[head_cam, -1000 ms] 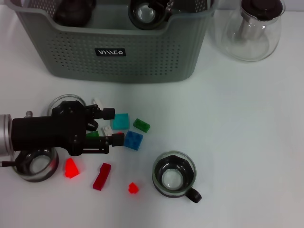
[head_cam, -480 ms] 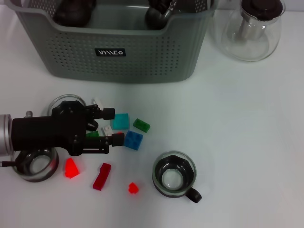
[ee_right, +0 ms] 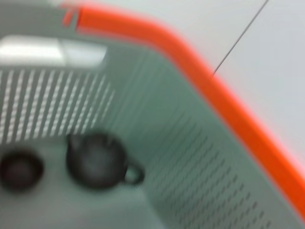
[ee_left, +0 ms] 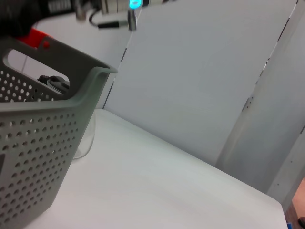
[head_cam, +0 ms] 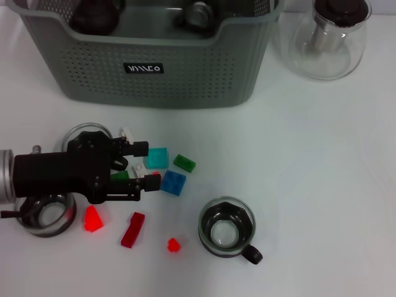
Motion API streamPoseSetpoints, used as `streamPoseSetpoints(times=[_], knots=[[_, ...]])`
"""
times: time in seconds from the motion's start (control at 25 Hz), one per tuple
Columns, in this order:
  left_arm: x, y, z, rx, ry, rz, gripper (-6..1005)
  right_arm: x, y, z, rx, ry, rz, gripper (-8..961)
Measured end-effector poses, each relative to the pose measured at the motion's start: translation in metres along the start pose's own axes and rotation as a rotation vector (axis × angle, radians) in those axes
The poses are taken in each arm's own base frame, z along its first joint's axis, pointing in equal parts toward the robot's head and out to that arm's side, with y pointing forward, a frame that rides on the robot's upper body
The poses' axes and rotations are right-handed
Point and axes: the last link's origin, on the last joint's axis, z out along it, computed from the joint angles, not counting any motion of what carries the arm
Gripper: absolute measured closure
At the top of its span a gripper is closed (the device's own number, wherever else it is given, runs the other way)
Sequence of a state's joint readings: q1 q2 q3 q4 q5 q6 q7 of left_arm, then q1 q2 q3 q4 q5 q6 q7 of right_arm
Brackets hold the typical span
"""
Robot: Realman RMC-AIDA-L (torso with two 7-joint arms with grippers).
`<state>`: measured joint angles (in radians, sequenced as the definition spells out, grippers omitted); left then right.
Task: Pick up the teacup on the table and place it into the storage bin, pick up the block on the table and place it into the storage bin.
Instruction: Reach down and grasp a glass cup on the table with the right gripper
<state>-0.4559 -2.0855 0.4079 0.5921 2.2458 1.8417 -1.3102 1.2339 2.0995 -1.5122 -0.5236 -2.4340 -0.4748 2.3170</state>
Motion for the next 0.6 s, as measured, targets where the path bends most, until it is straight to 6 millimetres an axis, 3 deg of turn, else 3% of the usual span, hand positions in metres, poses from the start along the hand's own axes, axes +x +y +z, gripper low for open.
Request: streamPoseSetpoints(times=[0.12, 0.32, 0.56, 0.6], knots=[[0.0, 0.0, -0.001, 0.0, 0.0, -0.002, 155, -0.013, -0.01, -0.012, 0.01, -0.07, 0.05, 467], [-0.001, 0.001, -0.002, 0.002, -0.001, -0.003, 155, -0.029, -0.026, -0.044, 0.002, -0.189, 0.133, 250], [0.001, -0.001, -0.007, 0.011, 0.001, 0.0, 155, -0.034, -0.023, -0.094, -0.12, -0.324, 0.207, 36], [0.001, -0.001, -0.007, 0.01, 0.001, 0.0, 155, -0.033, -0.02, -0.104, -0.157, -0.339, 0.216, 34]])
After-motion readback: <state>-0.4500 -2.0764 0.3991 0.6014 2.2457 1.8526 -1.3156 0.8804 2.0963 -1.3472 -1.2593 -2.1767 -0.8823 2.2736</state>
